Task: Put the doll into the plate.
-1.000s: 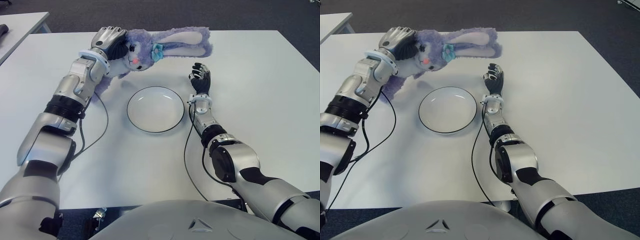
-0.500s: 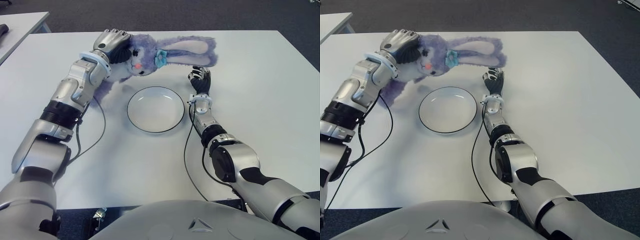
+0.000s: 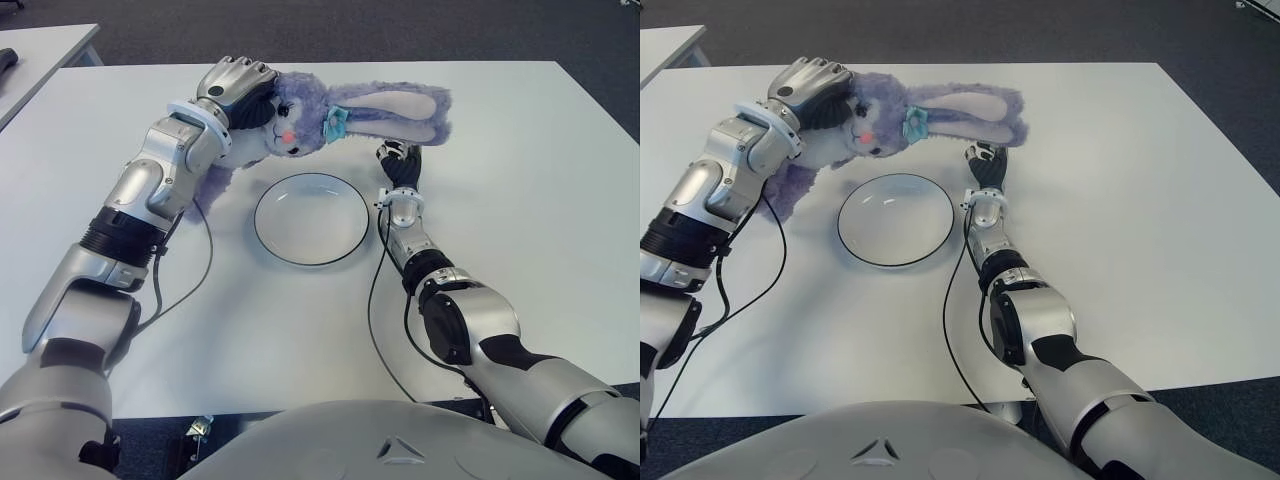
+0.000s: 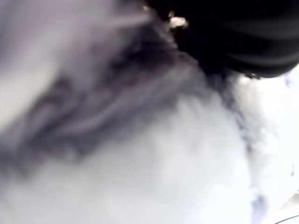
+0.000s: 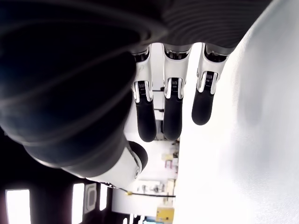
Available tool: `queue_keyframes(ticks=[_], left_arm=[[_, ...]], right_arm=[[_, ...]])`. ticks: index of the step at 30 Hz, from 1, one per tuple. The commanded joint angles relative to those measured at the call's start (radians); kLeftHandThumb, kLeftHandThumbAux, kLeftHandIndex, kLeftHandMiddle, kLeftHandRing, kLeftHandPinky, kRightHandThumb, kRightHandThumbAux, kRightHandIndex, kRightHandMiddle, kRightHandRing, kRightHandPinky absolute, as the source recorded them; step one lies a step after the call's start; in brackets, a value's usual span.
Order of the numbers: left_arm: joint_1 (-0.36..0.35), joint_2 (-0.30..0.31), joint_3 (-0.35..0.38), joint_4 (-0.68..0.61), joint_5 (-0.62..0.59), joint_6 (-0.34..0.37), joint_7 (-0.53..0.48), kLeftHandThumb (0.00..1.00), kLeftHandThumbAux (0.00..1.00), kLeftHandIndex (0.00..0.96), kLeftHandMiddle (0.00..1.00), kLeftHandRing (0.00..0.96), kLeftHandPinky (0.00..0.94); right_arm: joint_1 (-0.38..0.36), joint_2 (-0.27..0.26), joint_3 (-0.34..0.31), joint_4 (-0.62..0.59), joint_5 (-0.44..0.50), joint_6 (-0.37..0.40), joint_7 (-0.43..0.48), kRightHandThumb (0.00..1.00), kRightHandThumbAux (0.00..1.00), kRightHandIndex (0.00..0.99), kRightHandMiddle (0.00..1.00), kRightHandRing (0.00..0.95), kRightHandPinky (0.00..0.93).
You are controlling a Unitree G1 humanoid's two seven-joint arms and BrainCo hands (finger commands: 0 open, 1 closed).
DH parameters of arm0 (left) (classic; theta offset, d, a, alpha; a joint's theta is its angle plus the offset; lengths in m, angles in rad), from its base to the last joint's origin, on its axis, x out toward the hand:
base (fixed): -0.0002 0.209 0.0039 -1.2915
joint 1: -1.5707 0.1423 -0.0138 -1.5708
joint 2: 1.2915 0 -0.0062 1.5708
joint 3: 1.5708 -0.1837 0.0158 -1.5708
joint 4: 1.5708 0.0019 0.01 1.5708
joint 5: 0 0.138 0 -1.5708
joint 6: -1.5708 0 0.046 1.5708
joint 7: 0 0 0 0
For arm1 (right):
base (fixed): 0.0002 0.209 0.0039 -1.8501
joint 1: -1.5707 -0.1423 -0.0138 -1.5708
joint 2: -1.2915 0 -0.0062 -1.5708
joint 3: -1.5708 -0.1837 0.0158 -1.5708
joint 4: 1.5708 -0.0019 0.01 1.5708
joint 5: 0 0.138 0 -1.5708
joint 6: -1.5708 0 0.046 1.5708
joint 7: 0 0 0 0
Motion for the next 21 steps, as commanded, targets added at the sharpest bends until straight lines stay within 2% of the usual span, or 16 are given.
queue_keyframes(ticks=[1, 10, 21], left_arm=[[0.029, 0.025, 0.024, -0.069, 0.027, 0.031, -0.079, 0.95, 0.65, 0.384, 0.507, 0.529, 0.728], [0.051, 0.018, 0.029, -0.135, 0.034, 0.032, -0.125, 0.951, 0.65, 0.385, 0.508, 0.529, 0.717], [0.046, 0.019, 0.016, -0.215, 0.054, 0.019, -0.21, 0.95, 0.65, 0.384, 0.507, 0.531, 0.753]], right_arm=[[0.22, 0.089, -0.013, 0.153, 0.011, 0.141, 0.008, 0.574, 0.905, 0.234, 0.279, 0.255, 0.233], [0.218, 0.089, -0.006, 0.152, 0.004, 0.138, 0.007, 0.576, 0.898, 0.242, 0.274, 0.252, 0.228], [0.217, 0.087, -0.002, 0.153, 0.001, 0.146, 0.007, 0.516, 0.905, 0.229, 0.262, 0.247, 0.225]])
